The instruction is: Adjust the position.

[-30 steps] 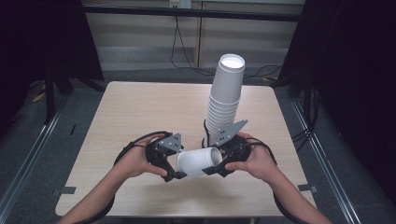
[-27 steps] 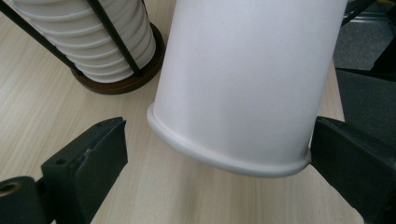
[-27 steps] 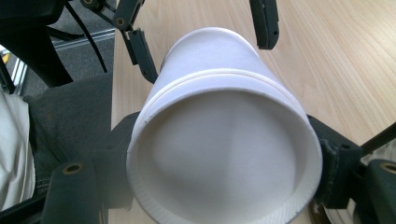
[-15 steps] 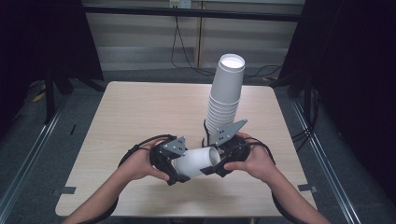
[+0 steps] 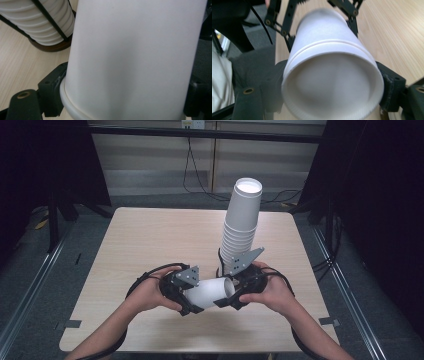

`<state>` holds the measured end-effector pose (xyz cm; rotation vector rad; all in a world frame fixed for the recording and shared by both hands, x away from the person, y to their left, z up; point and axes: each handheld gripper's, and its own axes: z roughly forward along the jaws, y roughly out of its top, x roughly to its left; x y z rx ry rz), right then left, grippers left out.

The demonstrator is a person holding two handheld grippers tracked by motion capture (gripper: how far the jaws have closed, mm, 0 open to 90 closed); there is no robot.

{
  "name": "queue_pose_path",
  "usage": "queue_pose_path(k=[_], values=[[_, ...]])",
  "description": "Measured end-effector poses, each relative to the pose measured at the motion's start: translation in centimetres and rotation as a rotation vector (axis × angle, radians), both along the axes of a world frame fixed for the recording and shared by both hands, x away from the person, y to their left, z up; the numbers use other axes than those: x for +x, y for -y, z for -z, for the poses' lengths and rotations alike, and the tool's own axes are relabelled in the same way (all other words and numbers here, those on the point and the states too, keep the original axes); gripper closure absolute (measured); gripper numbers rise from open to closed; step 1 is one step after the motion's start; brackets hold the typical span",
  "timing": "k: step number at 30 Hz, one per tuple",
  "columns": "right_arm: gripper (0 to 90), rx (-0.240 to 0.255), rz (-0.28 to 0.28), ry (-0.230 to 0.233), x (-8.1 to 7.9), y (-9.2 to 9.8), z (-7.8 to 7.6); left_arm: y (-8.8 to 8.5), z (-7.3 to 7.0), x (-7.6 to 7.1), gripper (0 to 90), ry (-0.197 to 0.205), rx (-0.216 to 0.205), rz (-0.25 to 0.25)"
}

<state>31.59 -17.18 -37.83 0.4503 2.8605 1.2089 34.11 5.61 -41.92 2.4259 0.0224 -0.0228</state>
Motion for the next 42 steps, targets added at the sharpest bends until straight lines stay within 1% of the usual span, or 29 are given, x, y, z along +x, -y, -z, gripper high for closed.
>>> queue_pose_path(k=[1,2,3,5,6,7,9,10,12,13,15,17,18,21,22,24,26,27,28,30,31,33,34,35,37,39,40,41,42], values=[[22.3,-0.018,-0.002,-0.005,0.0,0.0,0.0,0.0,0.0,0.0,14.9,0.000,0.002,-0.005],[22.0,-0.029,-0.004,-0.004,0.0,0.0,0.0,0.0,-0.1,0.0,14.9,0.010,0.014,0.000],[20.7,-0.051,-0.005,0.003,0.0,0.0,0.0,0.1,-0.2,-0.1,14.8,0.013,0.021,-0.001],[19.9,-0.087,-0.010,0.002,0.0,0.0,-0.1,0.2,-0.5,0.0,14.7,0.011,0.047,-0.004],[19.8,-0.102,-0.017,-0.003,0.0,0.0,-0.1,0.2,-0.6,0.0,14.7,0.027,0.062,-0.008],[19.9,-0.115,-0.024,0.006,0.0,0.0,-0.1,0.3,-0.7,0.0,14.7,0.031,0.080,-0.007],[19.8,-0.145,-0.035,0.008,0.0,-0.1,-0.3,0.4,-0.7,0.0,14.7,0.031,0.094,-0.005],[19.5,-0.165,-0.039,0.011,0.0,-0.2,-0.4,0.4,-0.8,0.0,14.7,0.040,0.104,-0.005],[19.6,-0.197,-0.049,0.014,0.0,-0.3,-0.5,0.5,-0.9,0.0,14.6,0.036,0.123,0.005],[20.1,-0.206,-0.055,0.018,0.0,-0.4,-0.5,0.5,-0.9,-0.1,14.5,0.037,0.137,0.000],[20.0,-0.215,-0.061,0.012,0.0,-0.6,-0.6,0.7,-0.8,-0.1,14.5,0.049,0.145,0.002],[19.9,-0.236,-0.064,0.013,0.0,-0.8,-0.7,0.7,-0.9,-0.1,14.5,0.041,0.155,0.003],[19.9,-0.239,-0.069,0.012,0.0,-0.9,-0.7,0.8,-0.9,-0.2,14.5,0.048,0.164,0.005],[19.6,-0.258,-0.062,-0.002,0.0,-1.1,-0.8,0.9,-0.9,-0.2,14.5,0.045,0.179,0.007],[19.4,-0.265,-0.067,-0.002,0.1,-1.2,-0.8,1.1,-0.9,-0.3,14.5,0.064,0.213,0.007],[19.3,-0.282,-0.062,-0.011,0.1,-1.3,-0.8,1.2,-0.9,-0.3,14.4,0.069,0.233,0.018],[19.4,-0.293,-0.061,-0.020,0.2,-1.5,-0.8,1.3,-0.9,-0.4,14.4,0.061,0.233,0.008],[19.3,-0.300,-0.065,-0.016,0.2,-1.6,-0.8,1.3,-1.0,-0.4,14.4,0.070,0.244,0.018],[19.4,-0.311,-0.069,-0.024,0.2,-1.7,-0.7,1.4,-1.1,-0.4,14.4,0.068,0.253,0.024],[19.4,-0.326,-0.079,-0.034,0.3,-2.0,-0.5,1.6,-1.1,-0.5,14.4,0.075,0.254,0.026],[19.4,-0.336,-0.072,-0.041,0.2,-2.1,-0.5,1.6,-1.1,-0.5,14.3,0.074,0.254,0.023],[20.2,-0.343,-0.073,-0.053,0.2,-2.3,-0.3,1.8,-1.2,-0.5,14.3,0.079,0.261,0.031],[20.3,-0.346,-0.080,-0.056,0.3,-2.4,-0.2,1.8,-1.2,-0.6,14.3,0.077,0.256,0.030],[20.7,-0.354,-0.066,-0.064,0.2,-2.5,-0.2,1.9,-1.2,-0.6,14.3,0.075,0.259,0.036],[20.8,-0.361,-0.074,-0.057,0.3,-2.6,0.0,2.0,-1.2,-0.7,14.3,0.076,0.258,0.038],[22.4,-0.360,-0.077,-0.067,0.3,-2.7,0.2,2.1,-1.2,-0.7,14.3,0.083,0.253,0.042],[22.5,-0.362,-0.077,-0.072,0.3,-2.7,0.2,2.1,-1.1,-0.8,14.3,0.075,0.253,0.038],[22.6,-0.363,-0.080,-0.076,0.3,-2.8,0.4,2.2,-1.1,-0.8,14.3,0.079,0.257,0.051],[22.4,-0.364,-0.078,-0.079,0.3,-2.8,0.5,2.3,-1.1,-0.8,14.4,0.081,0.263,0.050]])
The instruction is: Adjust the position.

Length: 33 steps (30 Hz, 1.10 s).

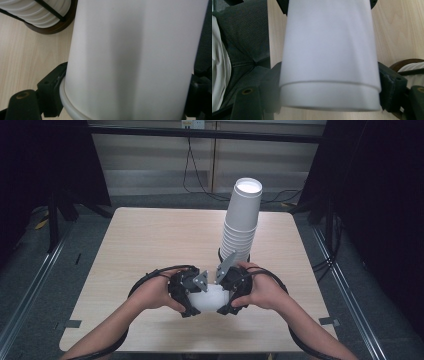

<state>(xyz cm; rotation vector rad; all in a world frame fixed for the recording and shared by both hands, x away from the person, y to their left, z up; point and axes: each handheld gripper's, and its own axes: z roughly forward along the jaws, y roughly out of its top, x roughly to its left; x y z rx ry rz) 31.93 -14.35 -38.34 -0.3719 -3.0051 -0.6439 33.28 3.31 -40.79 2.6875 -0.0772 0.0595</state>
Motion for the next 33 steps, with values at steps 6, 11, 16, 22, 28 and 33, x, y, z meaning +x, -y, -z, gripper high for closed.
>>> queue_pose_path(k=[6,11,16,22,28,33], values=[[24.2,-0.001,0.000,-0.020,0.1,-0.1,0.6,0.0,0.0,0.0,14.3,0.006,0.010,0.004],[25.4,0.013,-0.010,0.012,0.0,0.0,0.9,-0.3,0.0,0.1,12.9,0.018,-0.029,0.011],[25.3,0.065,-0.011,0.046,0.0,0.5,1.0,-1.2,0.0,0.6,9.7,0.008,-0.107,0.020],[25.2,0.117,-0.022,0.081,-0.2,1.0,0.9,-1.8,0.0,0.8,5.1,-0.002,-0.199,0.013],[25.2,0.201,-0.014,0.087,-0.2,1.9,1.1,-2.7,0.0,1.1,1.9,-0.012,-0.258,0.000],[25.4,0.222,-0.009,0.088,-0.2,2.4,1.3,-3.1,-0.1,1.3,0.3,-0.023,-0.273,0.010]])
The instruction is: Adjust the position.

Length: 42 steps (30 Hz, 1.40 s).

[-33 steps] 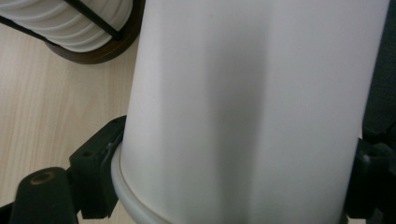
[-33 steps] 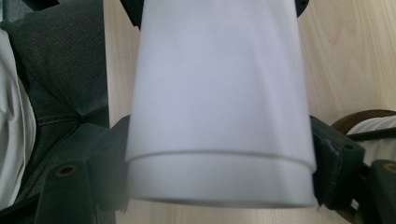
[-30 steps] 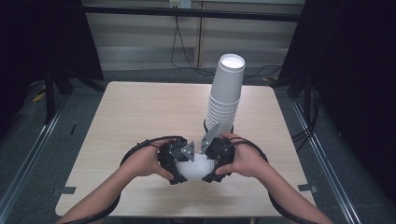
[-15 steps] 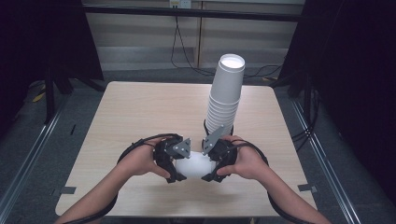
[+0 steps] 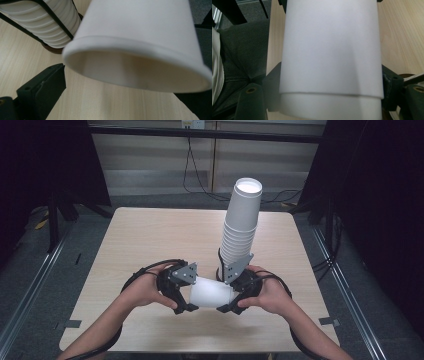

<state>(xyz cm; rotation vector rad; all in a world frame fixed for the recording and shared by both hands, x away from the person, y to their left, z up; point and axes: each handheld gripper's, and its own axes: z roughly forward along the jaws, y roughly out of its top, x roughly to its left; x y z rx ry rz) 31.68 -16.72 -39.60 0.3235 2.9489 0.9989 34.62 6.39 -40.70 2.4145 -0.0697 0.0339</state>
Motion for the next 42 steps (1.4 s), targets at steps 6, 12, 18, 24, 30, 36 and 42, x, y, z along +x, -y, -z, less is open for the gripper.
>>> queue_pose_path(k=[6,12,18,24,30,36,42], values=[[25.4,0.030,0.001,0.000,0.0,0.4,0.0,-0.5,-0.1,0.2,0.0,-0.029,-0.055,0.006],[25.3,0.051,0.006,0.006,0.0,0.6,-0.2,-0.9,-0.1,0.4,0.0,-0.049,-0.093,-0.005],[25.2,0.095,0.009,-0.004,0.1,0.6,-0.3,-1.0,0.1,0.5,0.0,-0.064,-0.139,0.002],[25.1,0.108,0.006,0.003,0.2,0.3,-0.3,-1.2,0.0,0.6,9.1,-0.072,-0.169,0.008],[25.0,0.106,0.008,0.006,0.3,0.3,-0.3,-1.2,-0.2,0.7,10.9,-0.072,-0.161,0.003],[24.9,0.080,0.013,0.002,0.3,0.1,-0.3,-1.1,-0.4,0.6,13.0,-0.065,-0.135,0.001],[21.7,0.073,0.050,-0.049,0.2,-0.1,-0.1,-0.9,-0.6,0.4,13.3,-0.050,-0.099,-0.002]])
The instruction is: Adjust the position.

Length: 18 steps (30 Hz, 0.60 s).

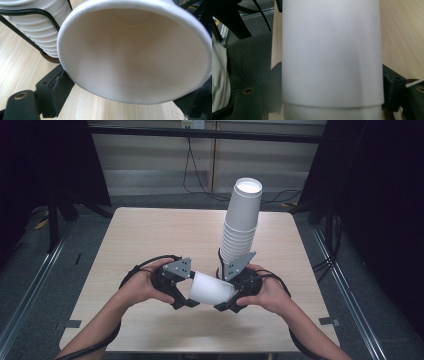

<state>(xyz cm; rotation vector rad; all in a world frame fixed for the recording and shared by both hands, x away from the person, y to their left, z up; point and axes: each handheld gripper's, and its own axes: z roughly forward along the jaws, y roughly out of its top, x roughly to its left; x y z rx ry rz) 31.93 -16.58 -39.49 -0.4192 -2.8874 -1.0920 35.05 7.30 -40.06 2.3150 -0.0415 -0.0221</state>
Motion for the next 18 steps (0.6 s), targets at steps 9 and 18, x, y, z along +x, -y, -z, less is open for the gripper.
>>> queue_pose_path(k=[9,18], values=[[19.3,-0.048,0.037,0.009,0.0,0.0,-1.0,0.2,-0.3,-0.1,13.3,0.025,0.048,-0.003],[18.4,-0.098,0.046,0.005,0.1,-0.7,-2.2,0.7,-0.3,-0.4,13.3,0.050,0.098,-0.003]])
